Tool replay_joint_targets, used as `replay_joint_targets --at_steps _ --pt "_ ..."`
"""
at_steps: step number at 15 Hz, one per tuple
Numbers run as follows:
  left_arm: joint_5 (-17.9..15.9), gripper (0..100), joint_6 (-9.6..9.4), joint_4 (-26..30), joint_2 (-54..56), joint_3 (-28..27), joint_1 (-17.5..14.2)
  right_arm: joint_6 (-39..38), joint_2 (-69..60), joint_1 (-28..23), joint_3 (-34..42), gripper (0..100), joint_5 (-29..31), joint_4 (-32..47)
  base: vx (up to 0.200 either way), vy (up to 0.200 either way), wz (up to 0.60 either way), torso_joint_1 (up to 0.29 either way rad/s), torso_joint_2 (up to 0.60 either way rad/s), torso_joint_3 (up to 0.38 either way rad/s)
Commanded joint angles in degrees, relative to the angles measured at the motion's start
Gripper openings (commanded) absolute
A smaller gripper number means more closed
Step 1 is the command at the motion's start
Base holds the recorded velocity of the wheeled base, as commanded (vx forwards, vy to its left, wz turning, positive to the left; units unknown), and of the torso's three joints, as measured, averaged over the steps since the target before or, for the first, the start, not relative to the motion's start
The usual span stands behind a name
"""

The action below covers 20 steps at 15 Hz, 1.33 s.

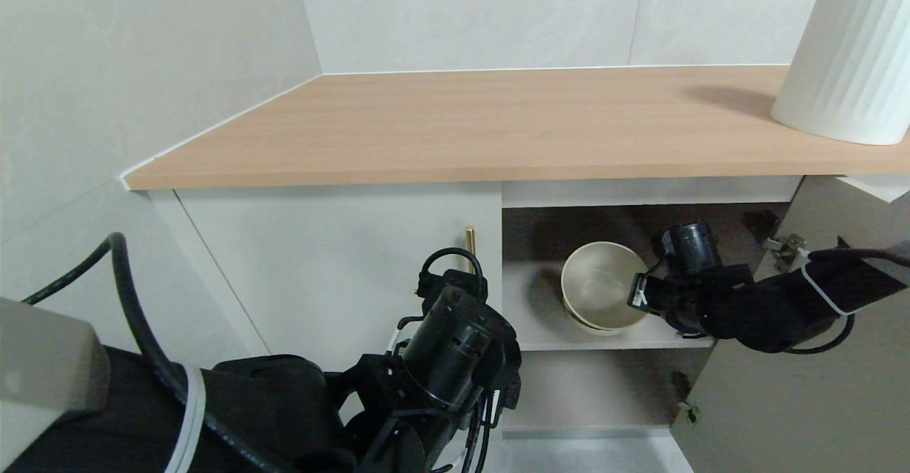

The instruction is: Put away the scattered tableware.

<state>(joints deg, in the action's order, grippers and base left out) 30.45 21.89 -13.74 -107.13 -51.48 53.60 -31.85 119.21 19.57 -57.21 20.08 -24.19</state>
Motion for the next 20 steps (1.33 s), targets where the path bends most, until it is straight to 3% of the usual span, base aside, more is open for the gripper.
replay_joint_targets --at_steps 1,20 --pt "0.0 100 -0.01 -0.1 0.1 0.0 0.0 -0.5 4.5 -0.6 -1.9 0 -0.1 -0.2 0.000 0.000 0.00 0.000 0.00 0.000" --pt "0.1 100 0.61 -0.1 -0.1 0.0 -0.1 -3.5 9.6 -2.1 -6.9 0 0.2 -0.2 0.000 0.000 0.00 0.000 0.00 0.000"
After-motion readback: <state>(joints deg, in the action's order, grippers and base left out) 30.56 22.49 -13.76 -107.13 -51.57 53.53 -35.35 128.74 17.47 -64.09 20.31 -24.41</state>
